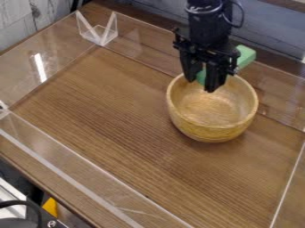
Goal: Put the green block in the brown bowl
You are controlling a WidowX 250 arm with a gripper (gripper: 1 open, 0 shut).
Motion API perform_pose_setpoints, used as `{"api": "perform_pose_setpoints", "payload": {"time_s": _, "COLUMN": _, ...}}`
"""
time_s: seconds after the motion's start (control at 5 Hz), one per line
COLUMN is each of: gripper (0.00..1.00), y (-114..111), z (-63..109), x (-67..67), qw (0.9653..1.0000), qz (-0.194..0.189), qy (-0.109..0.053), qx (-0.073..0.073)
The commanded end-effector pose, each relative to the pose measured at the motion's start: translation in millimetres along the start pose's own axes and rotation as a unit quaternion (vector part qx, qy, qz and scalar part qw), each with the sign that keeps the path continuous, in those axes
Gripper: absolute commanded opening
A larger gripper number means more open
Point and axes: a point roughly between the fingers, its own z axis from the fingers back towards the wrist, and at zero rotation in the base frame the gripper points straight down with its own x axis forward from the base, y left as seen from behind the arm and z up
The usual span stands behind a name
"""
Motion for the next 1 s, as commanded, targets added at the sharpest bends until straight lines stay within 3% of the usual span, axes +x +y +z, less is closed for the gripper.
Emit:
{"api": "perform_pose_setpoints", "payload": {"time_s": 0.0, "gripper": 0.0, "y": 1, "z": 17.9, "x": 10.9, "qw": 0.9992, "qz": -0.026, "qy": -0.029, "qx": 0.005}}
{"api": "perform_pose_setpoints", "payload": {"time_s": 0.2, "gripper": 0.0, "y": -4, "z": 15.3, "x": 7.5, "qw": 0.9994, "qz": 0.001, "qy": -0.032, "qx": 0.009}}
{"api": "perform_pose_setpoints", "payload": {"time_s": 0.4, "gripper": 1.0, "y": -6, "z": 21.4, "x": 11.2, "qw": 0.9993, "qz": 0.02, "qy": -0.03, "qx": 0.011}}
{"api": "perform_pose_setpoints", "payload": {"time_s": 0.6, "gripper": 1.0, "y": -5, "z": 34.2, "x": 14.5, "qw": 0.9985, "qz": 0.041, "qy": -0.032, "qx": 0.015}}
{"api": "perform_pose_setpoints", "payload": {"time_s": 0.8, "gripper": 1.0, "y": -2, "z": 28.7, "x": 16.7, "qw": 0.9979, "qz": 0.053, "qy": -0.033, "qx": 0.02}}
